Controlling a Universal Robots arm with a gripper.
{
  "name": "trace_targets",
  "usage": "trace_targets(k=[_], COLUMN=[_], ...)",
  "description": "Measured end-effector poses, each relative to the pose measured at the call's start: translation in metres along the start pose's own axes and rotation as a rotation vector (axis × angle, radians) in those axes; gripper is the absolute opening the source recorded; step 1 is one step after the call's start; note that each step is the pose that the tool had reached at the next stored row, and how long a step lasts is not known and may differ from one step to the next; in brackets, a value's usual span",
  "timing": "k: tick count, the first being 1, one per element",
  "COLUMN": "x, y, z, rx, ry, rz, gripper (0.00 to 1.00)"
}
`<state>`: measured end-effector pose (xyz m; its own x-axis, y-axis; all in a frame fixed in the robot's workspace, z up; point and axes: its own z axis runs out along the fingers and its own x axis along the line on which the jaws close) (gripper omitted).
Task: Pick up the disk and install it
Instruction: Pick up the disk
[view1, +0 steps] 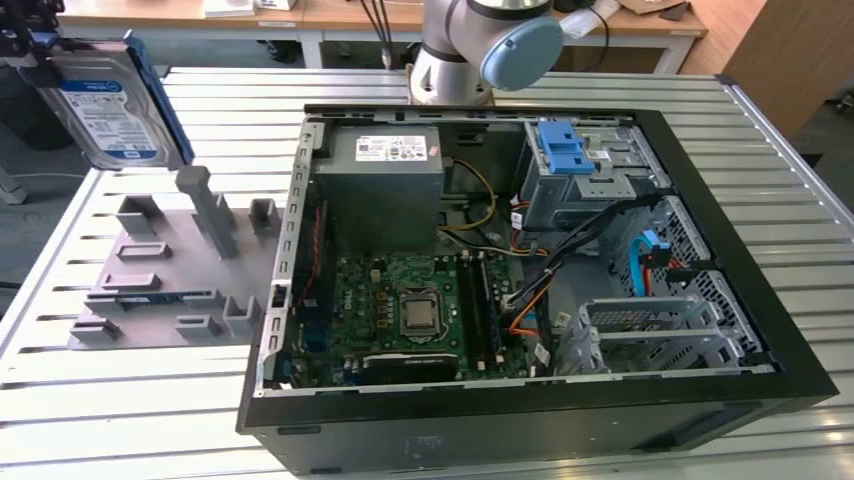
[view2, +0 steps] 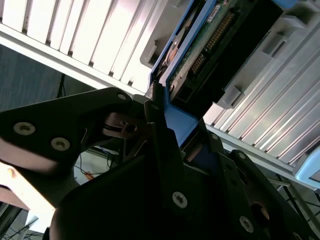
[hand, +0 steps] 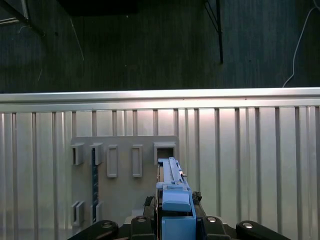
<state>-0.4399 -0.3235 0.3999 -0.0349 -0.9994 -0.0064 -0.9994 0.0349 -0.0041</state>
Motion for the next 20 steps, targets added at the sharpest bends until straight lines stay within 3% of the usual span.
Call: trace_targets(k=[9,20], x=[-0.0001,-0.0001], y=[0.0000,-0.0001], z=[-0.0084,-0.0234], rx=[-0.0002,0.0000], ry=[-0.0009,-0.0014], rz=[0.000,0.000], gripper=[0.36,0.36])
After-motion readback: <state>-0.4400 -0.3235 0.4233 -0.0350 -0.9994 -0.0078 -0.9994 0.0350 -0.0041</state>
